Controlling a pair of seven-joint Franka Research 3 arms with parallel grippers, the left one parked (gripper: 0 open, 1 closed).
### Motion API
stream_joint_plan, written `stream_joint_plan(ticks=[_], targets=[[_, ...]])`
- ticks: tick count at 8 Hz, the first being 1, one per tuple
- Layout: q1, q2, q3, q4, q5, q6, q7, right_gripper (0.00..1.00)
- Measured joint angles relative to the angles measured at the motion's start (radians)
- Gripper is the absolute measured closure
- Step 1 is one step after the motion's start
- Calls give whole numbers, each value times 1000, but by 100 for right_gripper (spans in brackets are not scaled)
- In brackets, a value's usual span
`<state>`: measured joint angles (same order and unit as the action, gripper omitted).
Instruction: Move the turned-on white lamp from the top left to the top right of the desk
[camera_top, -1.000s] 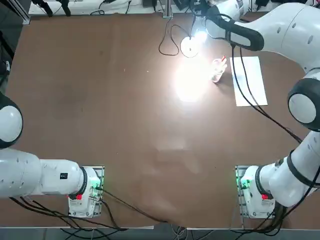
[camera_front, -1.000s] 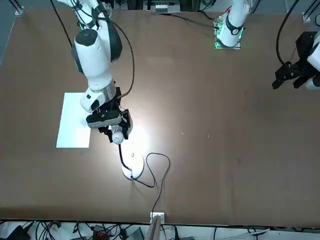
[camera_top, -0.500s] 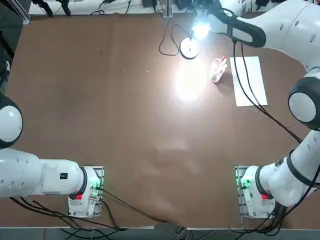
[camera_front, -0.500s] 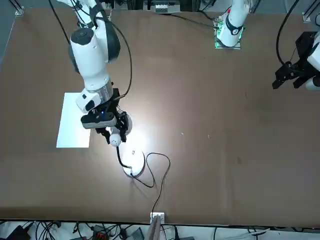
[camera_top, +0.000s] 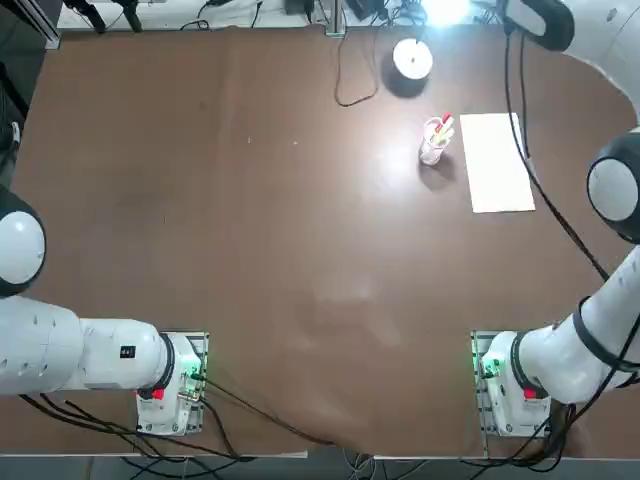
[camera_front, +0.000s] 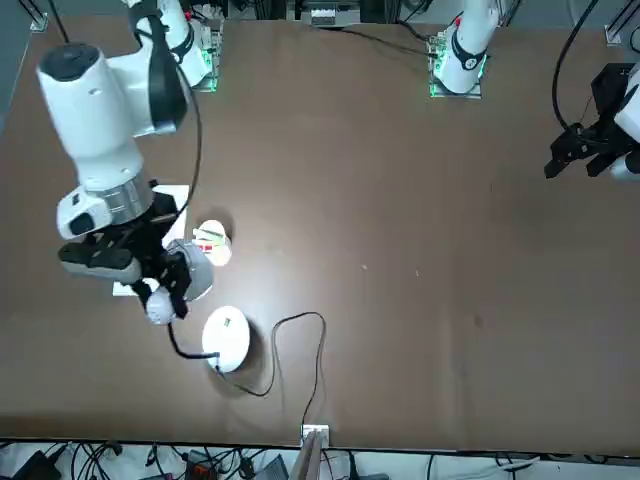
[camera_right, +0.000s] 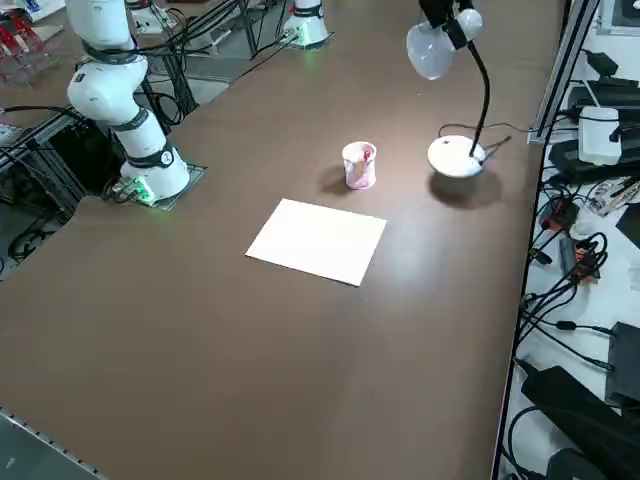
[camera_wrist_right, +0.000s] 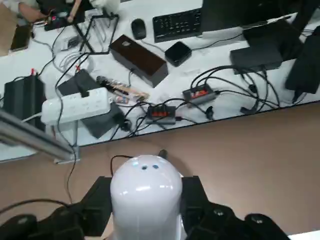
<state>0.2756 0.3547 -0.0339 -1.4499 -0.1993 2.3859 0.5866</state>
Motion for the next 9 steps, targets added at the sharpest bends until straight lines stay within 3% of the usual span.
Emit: stream_joint_plan(ticks=[3, 6, 9], targets=[[-169, 108, -67, 104, -9, 1, -57, 28], [-328, 169, -128, 133, -26, 4, -128, 28], [-355, 151, -180, 163, -26, -142, -130, 28]])
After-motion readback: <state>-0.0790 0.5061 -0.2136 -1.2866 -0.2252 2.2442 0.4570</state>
